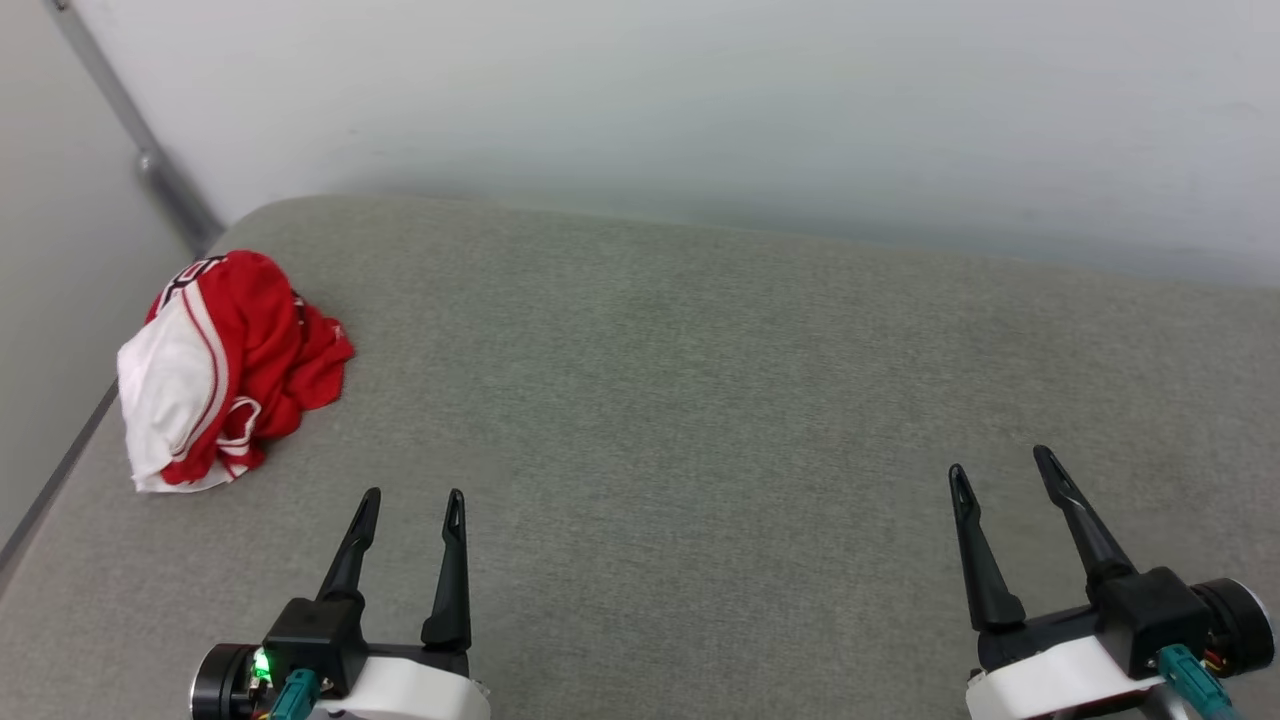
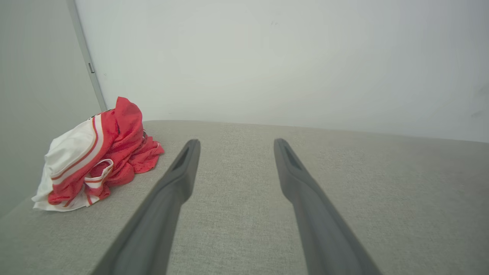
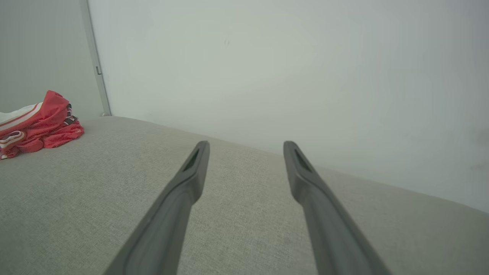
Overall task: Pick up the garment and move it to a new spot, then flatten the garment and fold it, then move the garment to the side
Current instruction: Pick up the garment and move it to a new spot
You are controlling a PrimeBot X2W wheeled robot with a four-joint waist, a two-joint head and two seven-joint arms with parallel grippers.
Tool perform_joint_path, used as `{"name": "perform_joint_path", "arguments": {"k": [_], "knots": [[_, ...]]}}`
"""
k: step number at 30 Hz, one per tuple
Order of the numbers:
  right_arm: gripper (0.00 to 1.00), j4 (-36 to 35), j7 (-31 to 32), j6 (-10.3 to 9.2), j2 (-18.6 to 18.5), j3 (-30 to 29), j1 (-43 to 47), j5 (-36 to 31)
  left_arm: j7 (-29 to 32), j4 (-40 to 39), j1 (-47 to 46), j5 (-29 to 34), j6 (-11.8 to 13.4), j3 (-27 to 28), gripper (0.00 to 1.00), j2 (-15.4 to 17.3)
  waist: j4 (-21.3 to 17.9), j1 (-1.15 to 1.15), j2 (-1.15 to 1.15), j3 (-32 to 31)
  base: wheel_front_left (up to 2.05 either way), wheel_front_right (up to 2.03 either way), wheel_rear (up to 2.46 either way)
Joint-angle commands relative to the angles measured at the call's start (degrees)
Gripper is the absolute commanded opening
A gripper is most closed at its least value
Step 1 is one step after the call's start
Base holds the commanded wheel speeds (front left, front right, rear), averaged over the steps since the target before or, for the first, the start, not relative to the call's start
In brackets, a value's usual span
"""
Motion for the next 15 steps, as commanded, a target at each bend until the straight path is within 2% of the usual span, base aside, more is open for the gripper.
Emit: {"name": "perform_joint_path", "arguments": {"k": [1, 15], "knots": [[1.00, 0.2, -0.1, -0.02, 0.0, 0.4, 0.4, 0.2, -0.2, -0.2, -0.3, 0.3, 0.0, 0.3, 1.00, -0.1, 3.0, 0.00, 0.00, 0.1, 0.00, 0.00, 0.00], [1.00, 0.9, -0.1, -0.02, 0.0, 2.7, -0.2, 1.7, -0.2, -0.8, 0.5, 1.3, -0.4, 1.1, 1.00, -0.1, 15.2, 0.00, 0.00, -0.4, 0.00, 0.00, 0.00]]}}
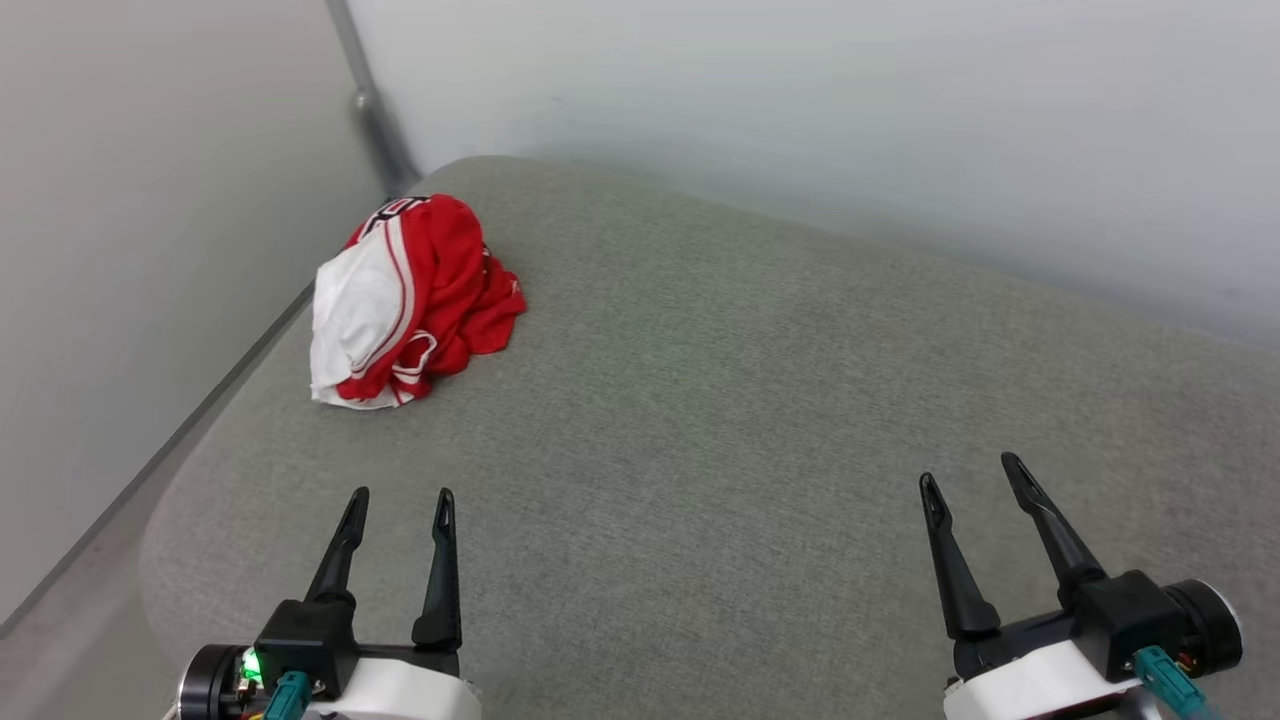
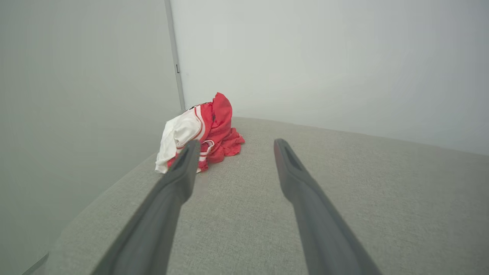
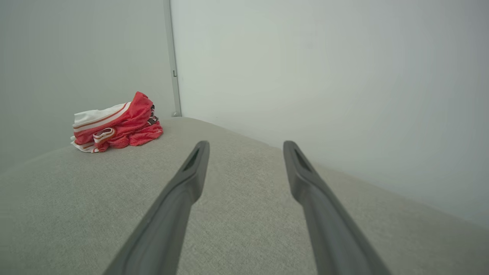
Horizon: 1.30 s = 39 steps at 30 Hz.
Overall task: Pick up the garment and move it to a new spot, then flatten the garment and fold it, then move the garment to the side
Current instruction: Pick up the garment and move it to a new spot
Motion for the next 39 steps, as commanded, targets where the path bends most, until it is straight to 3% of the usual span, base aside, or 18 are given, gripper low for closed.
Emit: {"name": "perform_joint_path", "arguments": {"k": [1, 10, 23, 34, 37, 39], "knots": [[1.00, 0.1, -0.1, -0.02, 0.0, 0.1, -0.2, 0.2, -0.2, -0.4, 0.3, 0.3, 0.1, 0.0, 1.00, -0.1, 2.4, 0.00, 0.00, -0.2, 0.00, 0.00, 0.00], [1.00, 0.6, -0.1, -0.02, 0.0, 0.7, -0.3, 0.8, -0.2, -0.8, 0.9, 0.7, -0.1, 0.0, 1.00, -0.1, 5.5, 0.00, 0.00, -0.5, 0.00, 0.00, 0.00], [1.00, 0.7, -0.1, -0.02, 0.0, 1.1, -0.8, 0.5, -0.2, -1.0, 0.6, -1.0, 0.1, 0.4, 1.00, -0.1, 4.6, 0.00, 0.00, 0.4, 0.00, 0.00, 0.00], [1.00, -0.7, -0.1, -0.02, -0.4, 1.6, -4.0, -4.6, -0.2, 5.5, -8.6, -5.8, -2.9, 3.5, 1.00, -0.1, 0.1, 0.00, 0.00, 11.2, 0.00, 0.00, 0.00], [1.00, -1.3, -0.1, -0.02, -1.3, 2.0, -5.1, -5.4, -0.2, 7.8, -12.5, -6.3, -3.9, 5.8, 1.00, 0.6, -1.1, 0.00, 0.00, 14.1, 0.00, 0.00, 0.00], [1.00, -2.2, -0.1, -0.02, -2.5, 2.1, -6.3, -6.2, -0.2, 12.1, -18.5, -7.1, -5.3, 8.2, 1.00, 3.5, -3.1, 0.00, 0.00, 18.3, 0.00, 0.00, 0.00]]}}
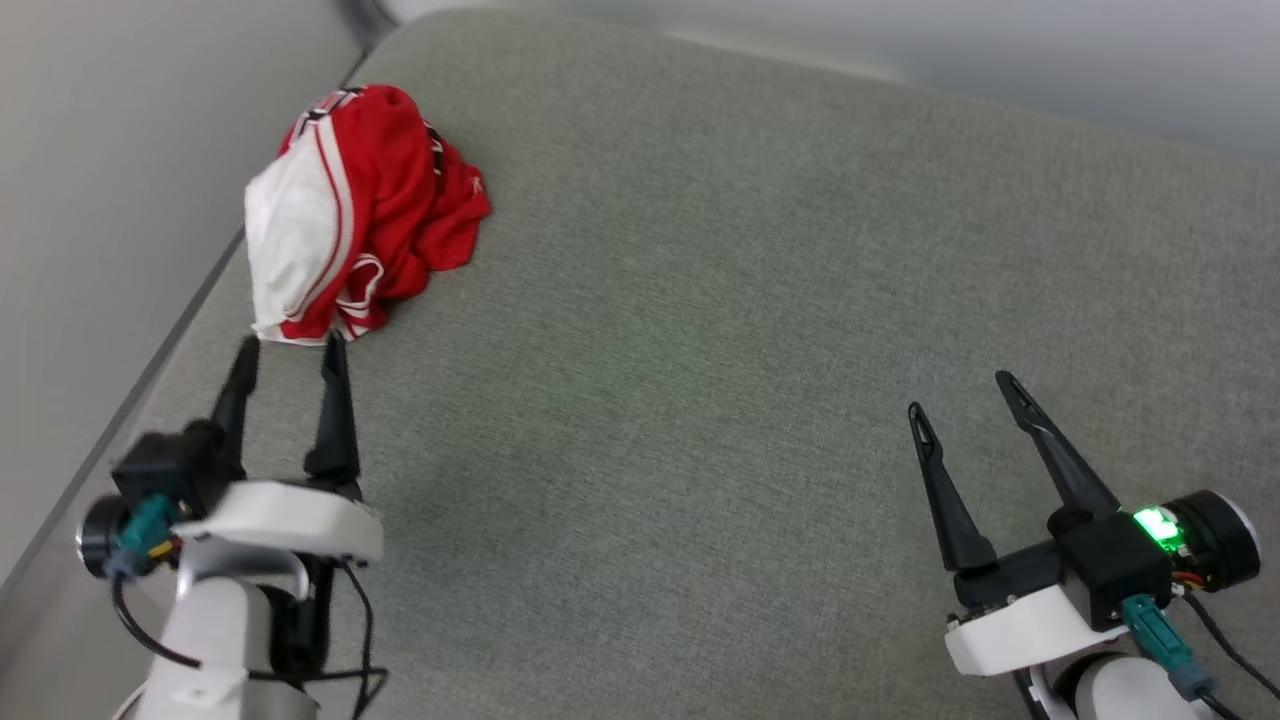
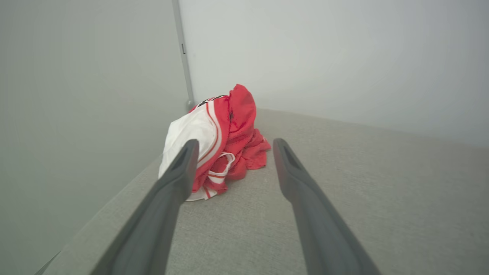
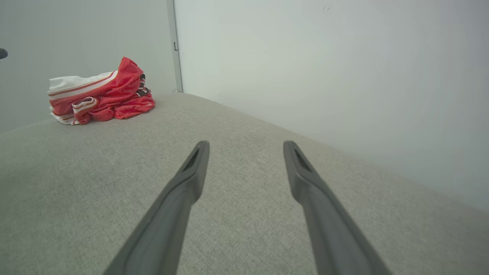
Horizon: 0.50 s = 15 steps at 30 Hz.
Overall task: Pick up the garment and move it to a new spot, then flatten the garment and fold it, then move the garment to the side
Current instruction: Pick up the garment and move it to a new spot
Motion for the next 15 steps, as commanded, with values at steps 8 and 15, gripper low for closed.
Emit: {"name": "perform_joint_path", "arguments": {"k": [8, 15], "knots": [[1.00, -1.6, -0.1, -0.03, -3.0, -0.5, -2.3, -1.7, 9.9, 11.4, -17.7, -8.0, -2.1, -0.2, 1.00, 14.7, -6.9, 0.00, 0.00, 12.4, 0.00, 0.00, 0.00], [1.00, -2.6, -0.1, -0.03, -3.7, -0.5, -3.8, -2.2, 31.7, 16.1, -27.1, -21.3, -2.1, -5.6, 1.00, 26.7, -9.7, 0.00, 0.00, 17.2, 0.00, 0.00, 0.00]]}}
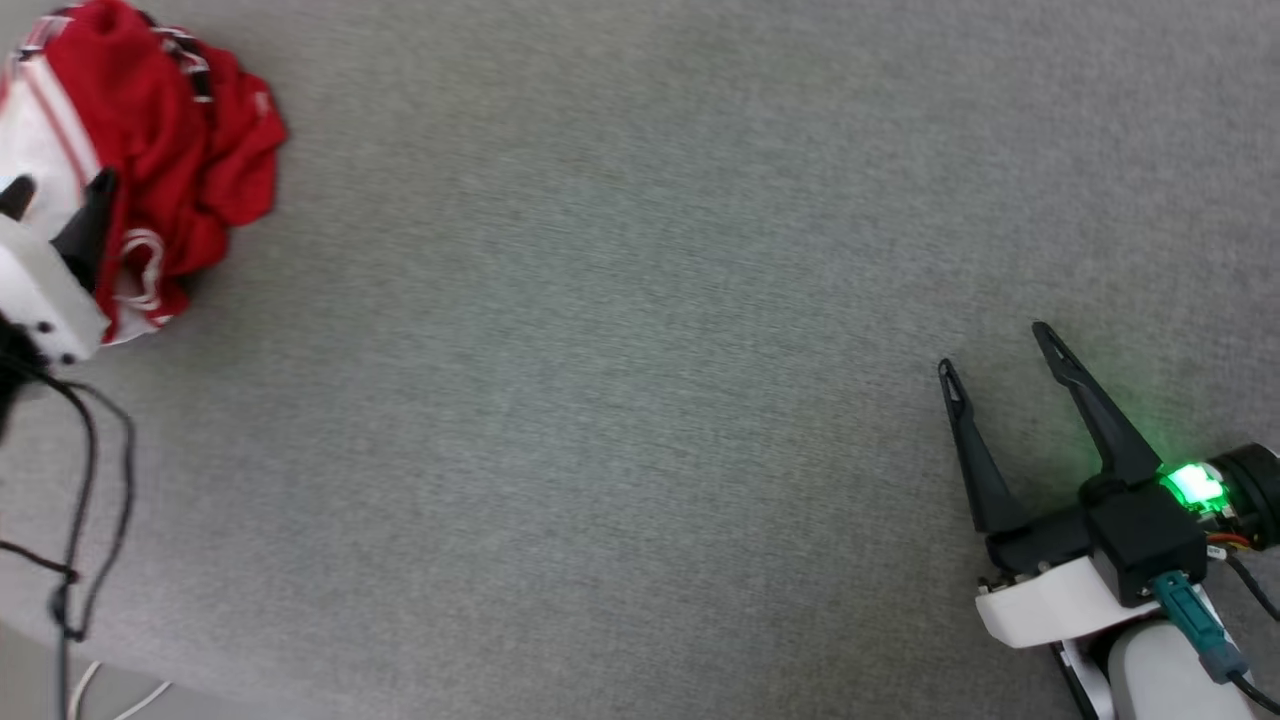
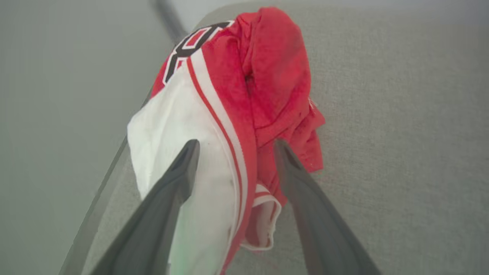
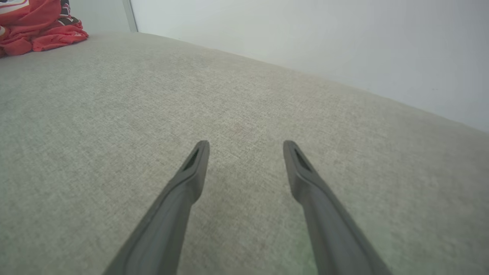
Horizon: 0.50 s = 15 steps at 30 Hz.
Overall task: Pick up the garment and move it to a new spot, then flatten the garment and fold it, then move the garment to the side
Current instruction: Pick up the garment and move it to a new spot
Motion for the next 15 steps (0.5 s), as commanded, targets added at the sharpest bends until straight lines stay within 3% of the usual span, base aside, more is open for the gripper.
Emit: {"name": "perform_joint_path", "arguments": {"k": [1, 6, 13, 14, 15], "knots": [[1.00, -0.2, -0.1, -0.03, 0.0, 0.3, -1.0, -0.1, 2.5, 0.6, -0.9, -0.9, 0.0, -0.3, 1.00, 2.2, -2.3, -0.01, 0.00, 2.4, 0.00, 0.00, 0.00], [1.00, 0.2, -0.1, -0.05, 0.5, 0.8, -2.1, -0.4, 13.8, 2.7, -2.9, -8.6, 0.0, -1.9, 1.00, 7.7, -4.4, -0.01, 0.00, 5.0, 0.00, 0.00, 0.00], [1.00, 1.5, 0.1, -0.07, 1.2, 1.3, -2.5, -0.9, 17.6, 6.6, -3.6, -11.0, 0.0, -3.1, 1.00, 11.2, -6.0, -0.01, 0.00, 6.9, 0.00, 0.00, 0.00], [1.00, 1.7, 0.1, -0.07, 1.3, 1.3, -2.5, -0.9, 17.6, 7.1, -3.7, -11.2, 0.0, -3.1, 0.72, 11.3, -6.1, -0.01, 0.00, 6.9, 0.00, 0.00, 0.00], [1.00, 1.9, 0.2, -0.07, 1.3, 1.4, -2.6, -1.0, 17.3, 7.6, -3.9, -11.5, 0.0, -3.1, 0.33, 11.3, -6.1, -0.01, 0.00, 6.9, 0.00, 0.00, 0.00]]}}
